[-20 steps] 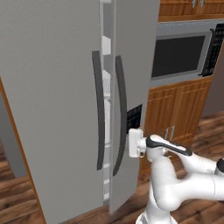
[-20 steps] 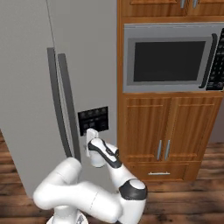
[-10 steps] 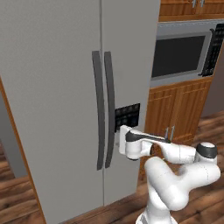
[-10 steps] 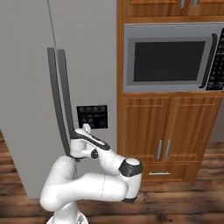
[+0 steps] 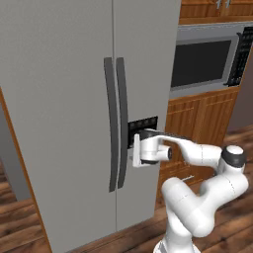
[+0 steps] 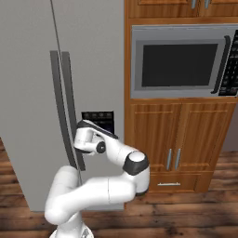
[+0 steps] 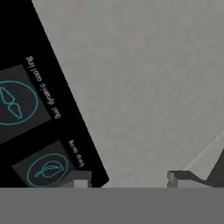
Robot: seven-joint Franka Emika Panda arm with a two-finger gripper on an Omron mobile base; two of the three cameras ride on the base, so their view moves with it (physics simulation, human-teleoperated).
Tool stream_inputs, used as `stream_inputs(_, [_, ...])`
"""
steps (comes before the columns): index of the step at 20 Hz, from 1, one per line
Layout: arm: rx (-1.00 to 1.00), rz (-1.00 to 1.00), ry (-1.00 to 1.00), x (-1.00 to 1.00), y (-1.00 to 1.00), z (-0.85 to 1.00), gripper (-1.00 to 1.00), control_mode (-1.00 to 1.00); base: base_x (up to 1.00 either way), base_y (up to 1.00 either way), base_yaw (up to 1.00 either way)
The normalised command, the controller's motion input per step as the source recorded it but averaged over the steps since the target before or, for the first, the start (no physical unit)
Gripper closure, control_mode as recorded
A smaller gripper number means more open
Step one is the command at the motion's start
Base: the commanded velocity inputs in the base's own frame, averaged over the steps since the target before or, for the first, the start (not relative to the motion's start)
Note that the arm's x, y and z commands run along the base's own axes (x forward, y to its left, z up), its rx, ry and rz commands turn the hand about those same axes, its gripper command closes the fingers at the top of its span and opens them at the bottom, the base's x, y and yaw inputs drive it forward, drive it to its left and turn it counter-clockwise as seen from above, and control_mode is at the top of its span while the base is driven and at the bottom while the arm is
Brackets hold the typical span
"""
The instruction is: The ice cube tray has been filled with water. Take the tray and place it in the freezer to make ice. Close the freezer door after placing the tray.
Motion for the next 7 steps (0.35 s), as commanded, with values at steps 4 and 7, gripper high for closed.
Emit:
stream_inputs(4, [0.0, -0.28, 0.33, 0.69, 0.0, 0.16, -1.0, -1.0, 0.0, 0.0, 0.0])
stream_inputs(7, [-0.02, -0.27, 0.22, 0.53, 0.0, 0.0, -1.0, -1.0, 0.0, 0.0, 0.0])
